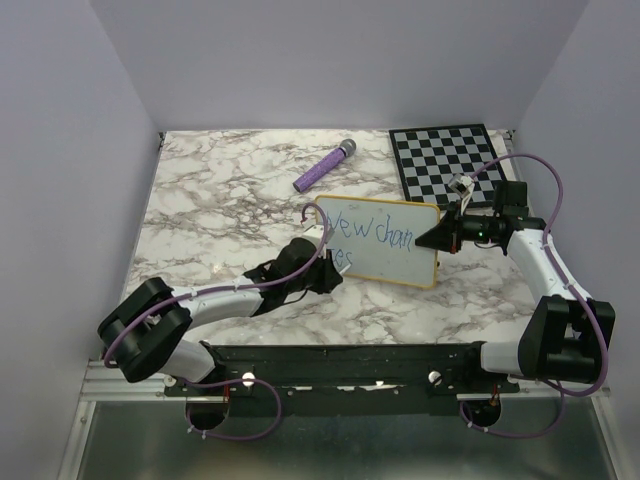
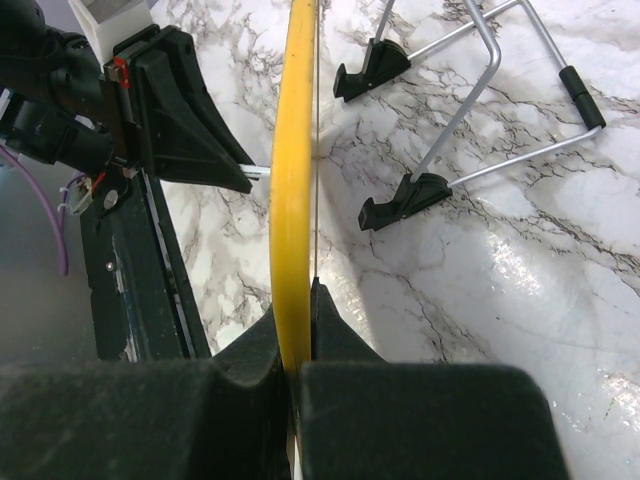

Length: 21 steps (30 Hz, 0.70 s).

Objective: Write a sentence on the whiteboard

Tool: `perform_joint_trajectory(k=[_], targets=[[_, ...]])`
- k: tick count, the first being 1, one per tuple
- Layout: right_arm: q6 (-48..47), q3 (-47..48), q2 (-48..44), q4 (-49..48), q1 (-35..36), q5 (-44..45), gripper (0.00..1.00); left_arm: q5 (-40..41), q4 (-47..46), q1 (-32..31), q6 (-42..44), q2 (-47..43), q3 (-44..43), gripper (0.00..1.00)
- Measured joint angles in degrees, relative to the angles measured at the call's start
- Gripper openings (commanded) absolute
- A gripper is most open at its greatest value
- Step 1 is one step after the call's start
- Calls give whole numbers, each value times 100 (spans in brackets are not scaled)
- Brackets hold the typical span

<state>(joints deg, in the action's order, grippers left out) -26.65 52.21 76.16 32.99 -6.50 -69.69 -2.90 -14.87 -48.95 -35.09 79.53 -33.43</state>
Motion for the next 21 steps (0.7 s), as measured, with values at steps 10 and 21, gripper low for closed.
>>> perform_joint_trajectory(k=[10, 21], targets=[[0, 0, 0, 0, 0, 0, 1, -164, 13, 9, -4, 116, -11, 0], [-9, 0, 0, -13, 0, 0, 1, -81, 240, 42, -28, 125, -63, 0]])
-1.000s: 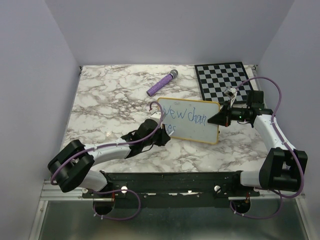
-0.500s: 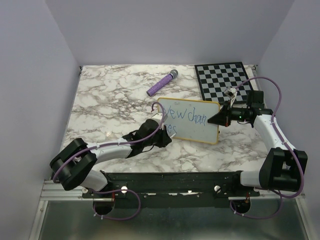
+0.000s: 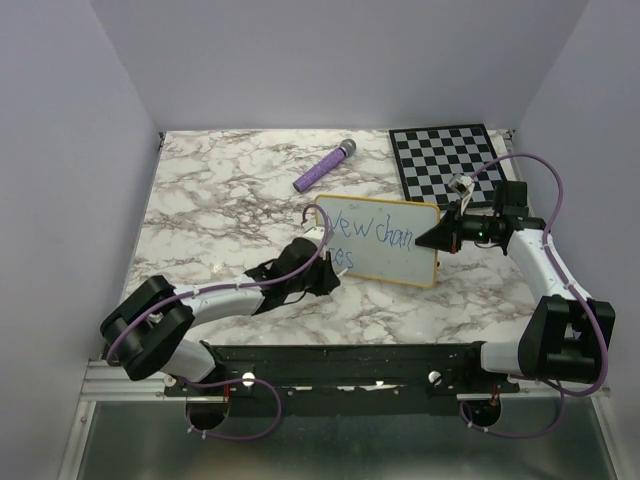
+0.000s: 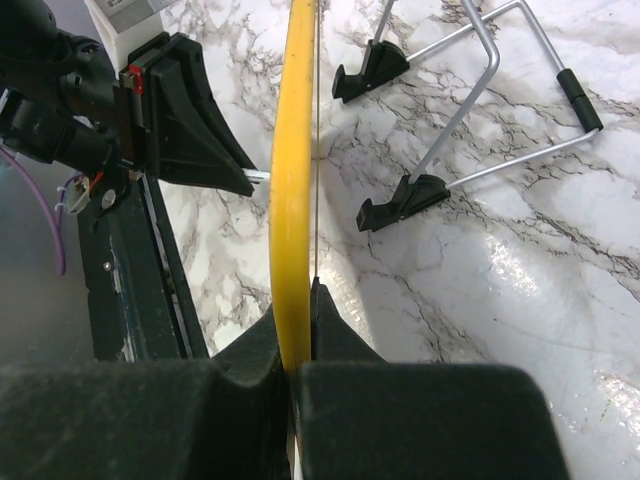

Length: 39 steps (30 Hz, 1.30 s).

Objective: Write a sentence on the whiteboard

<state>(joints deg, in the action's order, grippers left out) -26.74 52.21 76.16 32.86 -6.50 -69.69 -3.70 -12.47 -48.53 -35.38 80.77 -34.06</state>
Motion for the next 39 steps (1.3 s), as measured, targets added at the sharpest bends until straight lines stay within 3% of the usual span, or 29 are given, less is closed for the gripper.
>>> perform_joint_trajectory(k=[12, 28, 39], targets=[[-22, 0, 0, 7, 0, 0, 1, 72, -4, 138, 4, -411, 59, 0], [0, 0, -20, 4, 0, 0, 1, -260, -267, 195, 2, -2299, 629, 0], [144, -105, -122, -72, 0, 2, 1, -352, -647, 35, -337, -2450, 1128, 0]])
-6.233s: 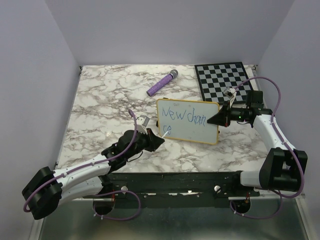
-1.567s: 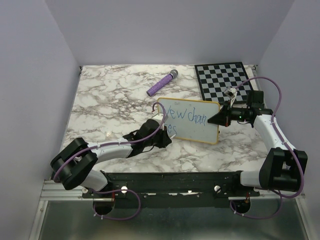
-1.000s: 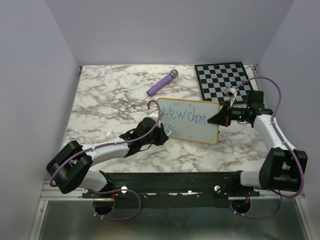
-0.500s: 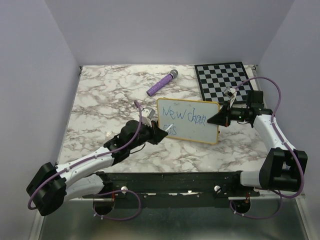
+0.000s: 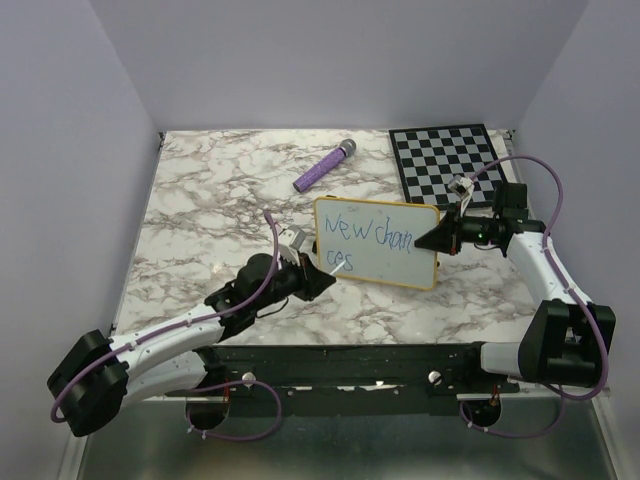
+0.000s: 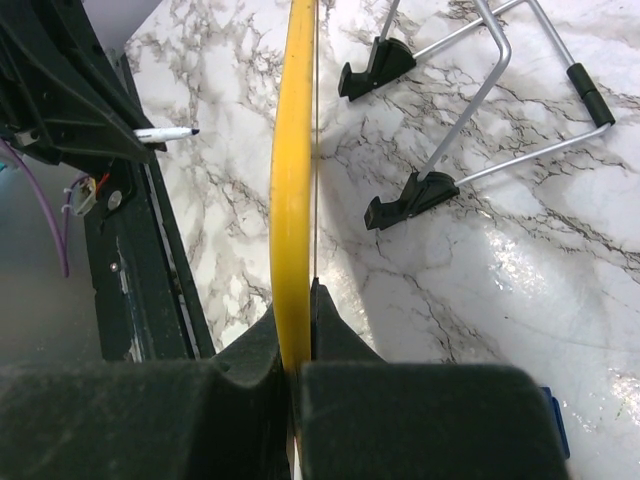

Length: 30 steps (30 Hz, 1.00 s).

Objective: Write a sentence on the whiteboard

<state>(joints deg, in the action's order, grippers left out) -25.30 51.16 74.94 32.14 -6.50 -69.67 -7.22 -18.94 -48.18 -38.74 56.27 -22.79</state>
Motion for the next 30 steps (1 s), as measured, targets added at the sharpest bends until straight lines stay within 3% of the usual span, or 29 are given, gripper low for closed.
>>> perform_joint_trajectory(k=[10, 30], targets=[[57, -55, -9, -96, 0, -2, 1, 175, -549, -293, -317, 275, 153, 0], [302, -225, -90, -378, 0, -24, 1, 1311, -1147, -1121, -651, 962, 260, 0]])
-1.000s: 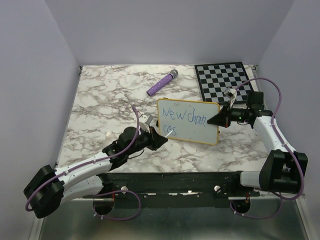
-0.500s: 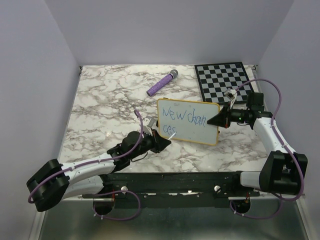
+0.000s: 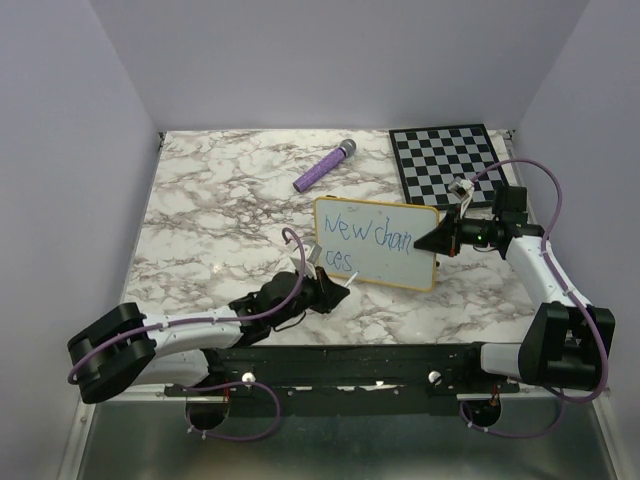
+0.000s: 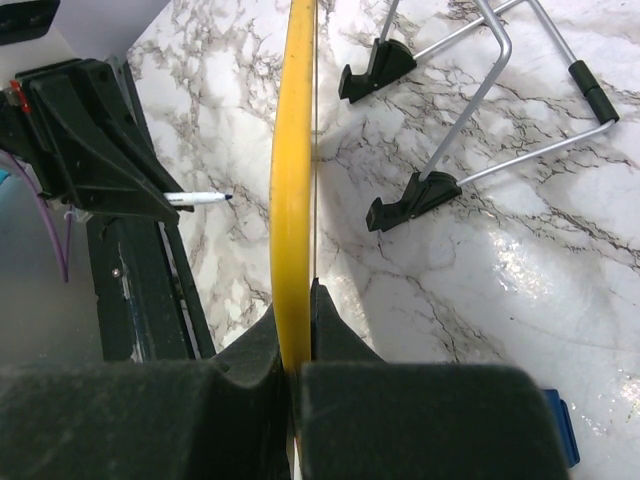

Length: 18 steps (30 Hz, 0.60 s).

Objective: Write a sentence on the whiteboard

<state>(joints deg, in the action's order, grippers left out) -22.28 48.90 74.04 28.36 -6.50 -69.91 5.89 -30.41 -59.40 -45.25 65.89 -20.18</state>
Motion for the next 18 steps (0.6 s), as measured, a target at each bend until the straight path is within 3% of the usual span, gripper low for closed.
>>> perform_joint_trajectory(k=[18], targets=[[22, -13, -2, -11, 0, -4, 1, 376, -96, -225, 293, 826, -527, 0]])
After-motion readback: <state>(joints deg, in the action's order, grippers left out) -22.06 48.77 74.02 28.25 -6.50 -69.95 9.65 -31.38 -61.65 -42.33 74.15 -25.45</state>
